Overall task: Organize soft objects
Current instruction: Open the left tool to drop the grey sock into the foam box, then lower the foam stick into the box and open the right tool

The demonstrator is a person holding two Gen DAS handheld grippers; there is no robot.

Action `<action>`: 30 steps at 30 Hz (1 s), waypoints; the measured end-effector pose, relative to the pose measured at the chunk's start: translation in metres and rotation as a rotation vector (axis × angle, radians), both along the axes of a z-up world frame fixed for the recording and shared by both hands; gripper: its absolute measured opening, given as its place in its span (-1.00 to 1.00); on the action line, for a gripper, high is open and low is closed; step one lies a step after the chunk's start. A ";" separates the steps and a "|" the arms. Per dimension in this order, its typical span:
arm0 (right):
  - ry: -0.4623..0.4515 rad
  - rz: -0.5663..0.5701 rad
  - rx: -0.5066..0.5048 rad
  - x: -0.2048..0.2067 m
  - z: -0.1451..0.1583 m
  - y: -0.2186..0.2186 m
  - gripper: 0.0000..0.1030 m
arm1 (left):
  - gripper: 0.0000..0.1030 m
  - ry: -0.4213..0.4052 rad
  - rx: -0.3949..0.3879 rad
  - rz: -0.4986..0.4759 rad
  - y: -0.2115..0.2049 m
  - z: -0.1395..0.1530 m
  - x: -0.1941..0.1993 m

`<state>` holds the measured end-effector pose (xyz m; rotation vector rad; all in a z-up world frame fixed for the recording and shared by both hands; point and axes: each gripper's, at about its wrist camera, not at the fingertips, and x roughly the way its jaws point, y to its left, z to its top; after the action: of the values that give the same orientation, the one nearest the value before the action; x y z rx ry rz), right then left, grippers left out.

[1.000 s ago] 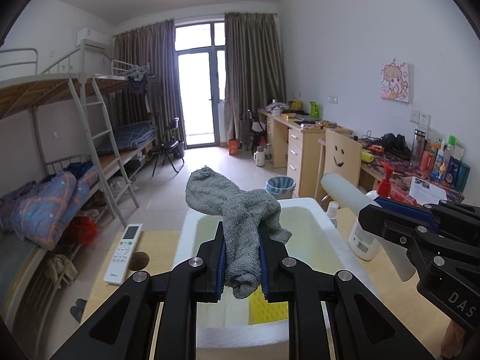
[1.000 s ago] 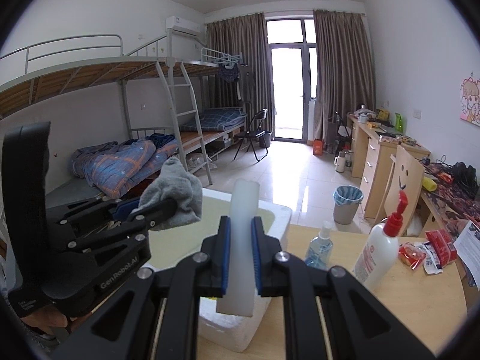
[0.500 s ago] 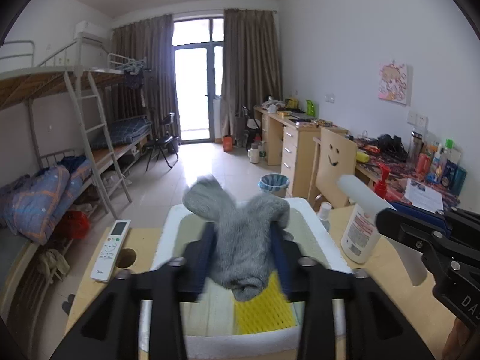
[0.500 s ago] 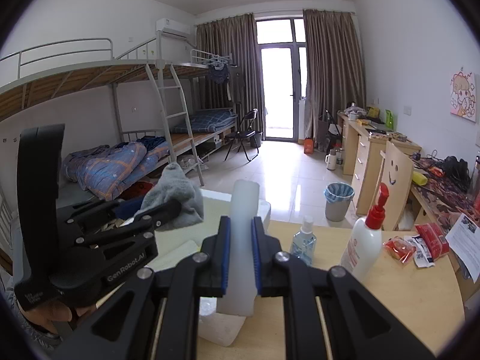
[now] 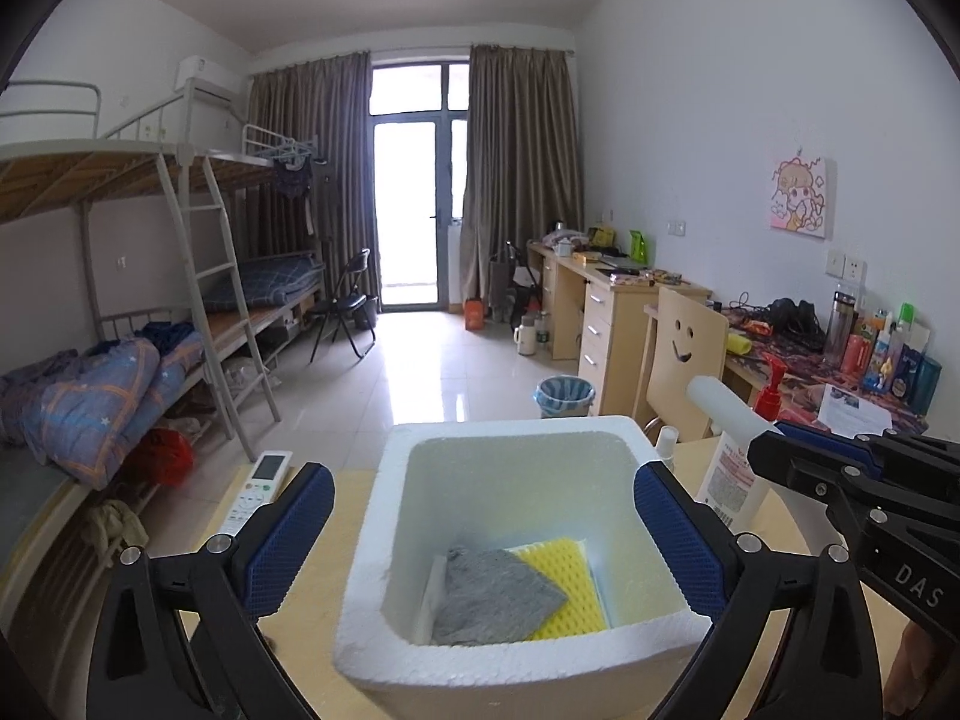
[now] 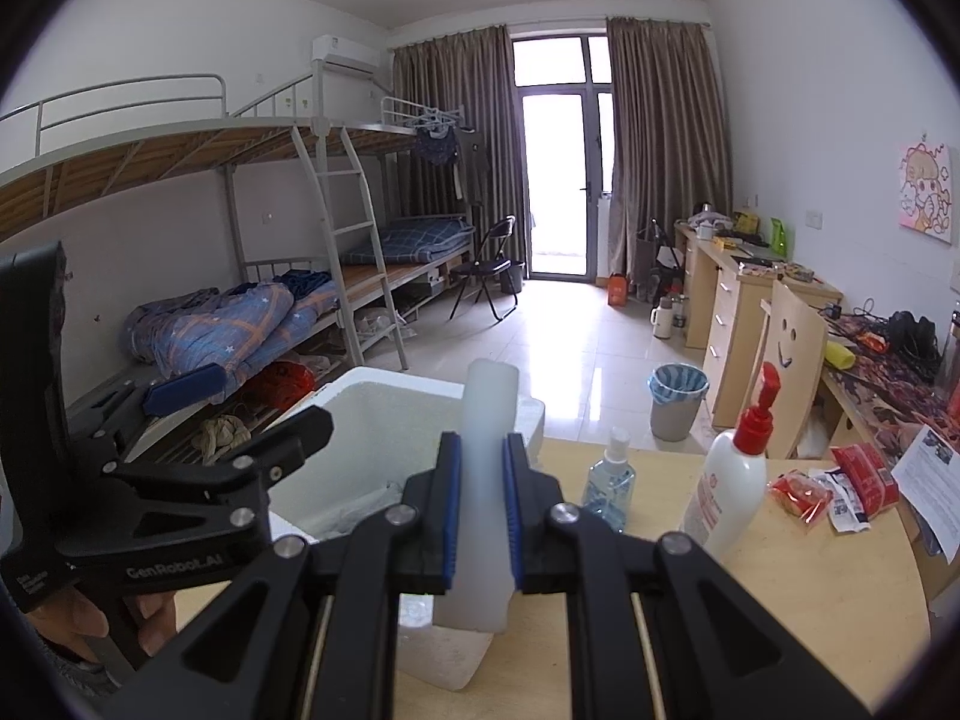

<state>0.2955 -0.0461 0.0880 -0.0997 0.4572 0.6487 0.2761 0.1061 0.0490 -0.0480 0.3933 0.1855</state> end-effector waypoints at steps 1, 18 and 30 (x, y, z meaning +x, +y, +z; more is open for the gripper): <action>-0.001 0.002 -0.001 0.000 0.000 0.001 -0.68 | 0.95 0.000 -0.003 0.003 0.001 0.001 -0.001; 0.006 0.064 -0.008 0.002 -0.004 0.032 -0.68 | 0.98 -0.032 0.011 0.074 0.027 0.004 -0.034; 0.004 0.094 -0.027 0.001 -0.006 0.051 -0.68 | 0.98 -0.030 0.008 0.121 0.044 0.000 -0.040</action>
<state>0.2969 0.0045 0.0817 -0.1464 0.4676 0.7351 0.2356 0.1504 0.0486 -0.0670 0.3602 0.3052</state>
